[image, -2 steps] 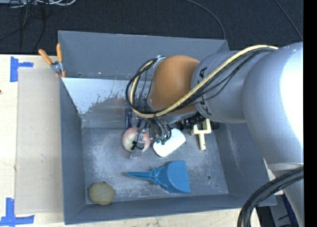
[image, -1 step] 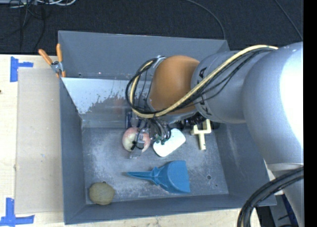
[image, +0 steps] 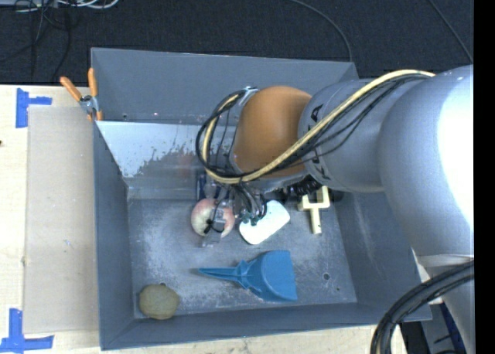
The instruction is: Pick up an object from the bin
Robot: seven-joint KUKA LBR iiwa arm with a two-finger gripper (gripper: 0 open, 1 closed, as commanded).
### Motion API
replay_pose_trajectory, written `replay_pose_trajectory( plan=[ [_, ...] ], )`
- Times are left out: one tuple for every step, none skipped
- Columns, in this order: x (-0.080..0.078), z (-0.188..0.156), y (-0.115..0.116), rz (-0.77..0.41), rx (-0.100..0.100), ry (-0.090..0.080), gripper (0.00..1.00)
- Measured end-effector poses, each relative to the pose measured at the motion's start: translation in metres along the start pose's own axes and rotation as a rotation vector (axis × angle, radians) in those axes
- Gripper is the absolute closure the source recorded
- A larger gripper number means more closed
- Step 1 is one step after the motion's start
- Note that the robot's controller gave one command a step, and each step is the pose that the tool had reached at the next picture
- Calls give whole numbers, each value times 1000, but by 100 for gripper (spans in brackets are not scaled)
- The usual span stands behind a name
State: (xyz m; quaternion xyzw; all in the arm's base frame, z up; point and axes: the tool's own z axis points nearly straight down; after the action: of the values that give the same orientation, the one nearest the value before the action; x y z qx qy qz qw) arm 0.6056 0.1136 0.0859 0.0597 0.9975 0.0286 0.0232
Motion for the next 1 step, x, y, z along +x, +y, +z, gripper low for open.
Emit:
replay_pose_trajectory(
  plan=[
    [1, -5, -1, -2, 4, 3, 100]
  ],
)
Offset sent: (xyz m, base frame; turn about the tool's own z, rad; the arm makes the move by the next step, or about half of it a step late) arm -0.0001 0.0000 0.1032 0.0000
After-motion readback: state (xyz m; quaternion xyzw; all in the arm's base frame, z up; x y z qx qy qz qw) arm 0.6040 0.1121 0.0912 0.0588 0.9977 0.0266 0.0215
